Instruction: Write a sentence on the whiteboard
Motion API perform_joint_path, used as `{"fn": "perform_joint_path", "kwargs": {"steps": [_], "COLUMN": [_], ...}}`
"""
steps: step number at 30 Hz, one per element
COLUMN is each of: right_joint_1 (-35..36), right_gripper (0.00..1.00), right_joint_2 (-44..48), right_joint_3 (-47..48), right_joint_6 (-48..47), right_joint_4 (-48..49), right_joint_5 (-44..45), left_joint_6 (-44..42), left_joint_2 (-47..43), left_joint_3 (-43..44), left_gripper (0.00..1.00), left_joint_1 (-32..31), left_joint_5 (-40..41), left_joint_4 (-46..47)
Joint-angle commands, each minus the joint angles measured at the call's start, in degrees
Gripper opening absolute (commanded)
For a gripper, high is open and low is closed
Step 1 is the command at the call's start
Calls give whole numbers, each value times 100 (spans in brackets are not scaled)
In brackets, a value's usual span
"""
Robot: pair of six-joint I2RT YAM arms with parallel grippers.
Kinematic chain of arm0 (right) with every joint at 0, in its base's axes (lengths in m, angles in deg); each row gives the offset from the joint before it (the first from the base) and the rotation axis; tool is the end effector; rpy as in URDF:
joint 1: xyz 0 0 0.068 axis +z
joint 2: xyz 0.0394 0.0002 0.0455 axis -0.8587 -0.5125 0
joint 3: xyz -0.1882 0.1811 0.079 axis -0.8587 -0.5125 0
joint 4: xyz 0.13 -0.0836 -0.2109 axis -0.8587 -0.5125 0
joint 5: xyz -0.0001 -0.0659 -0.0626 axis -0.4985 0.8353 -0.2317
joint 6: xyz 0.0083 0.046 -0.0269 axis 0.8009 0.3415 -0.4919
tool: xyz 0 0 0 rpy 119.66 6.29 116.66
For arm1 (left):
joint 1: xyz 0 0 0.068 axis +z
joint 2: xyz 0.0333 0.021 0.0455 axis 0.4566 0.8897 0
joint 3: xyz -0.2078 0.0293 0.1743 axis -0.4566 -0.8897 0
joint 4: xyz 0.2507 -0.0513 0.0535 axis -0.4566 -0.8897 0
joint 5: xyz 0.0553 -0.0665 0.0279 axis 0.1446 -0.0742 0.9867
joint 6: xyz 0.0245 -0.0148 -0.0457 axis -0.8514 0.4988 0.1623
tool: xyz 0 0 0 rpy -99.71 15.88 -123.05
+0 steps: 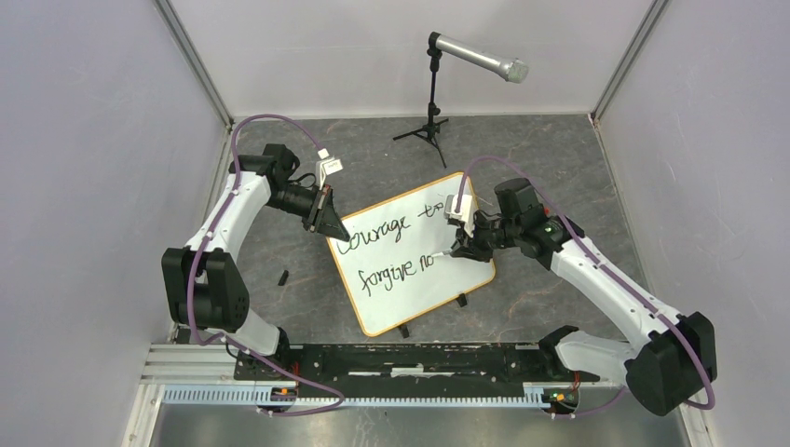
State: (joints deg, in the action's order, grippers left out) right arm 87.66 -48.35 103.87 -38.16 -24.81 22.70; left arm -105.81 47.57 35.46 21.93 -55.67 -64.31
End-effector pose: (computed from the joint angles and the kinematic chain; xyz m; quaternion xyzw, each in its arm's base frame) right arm 0.1964 0.1310 0.2754 -0.5329 0.7092 0.2890 0.3599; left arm 0.2700 -0.0554 0.2859 0.2982 0.8180 -0.4695 0.1465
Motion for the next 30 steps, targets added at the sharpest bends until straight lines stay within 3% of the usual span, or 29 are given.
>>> {"fn": "perform_joint_path", "kwargs": {"steps": [1, 30], "right_joint_1": [-131, -186], "right_gripper": [0, 0], "right_joint_2": [205, 262], "right_joint_3": [256, -331], "right_joint_6": [-226, -292], "right_joint_4": [-191, -28], "right_joint_5": [111, 430], "left_joint_6": [-45, -27], "left_joint_2": [-37, -58], "left_joint_3": [192, 190], "left_gripper": [2, 2], "left_joint_1": [36, 41], "left_joint_5": [432, 451], "left_joint_4": [42, 44]}}
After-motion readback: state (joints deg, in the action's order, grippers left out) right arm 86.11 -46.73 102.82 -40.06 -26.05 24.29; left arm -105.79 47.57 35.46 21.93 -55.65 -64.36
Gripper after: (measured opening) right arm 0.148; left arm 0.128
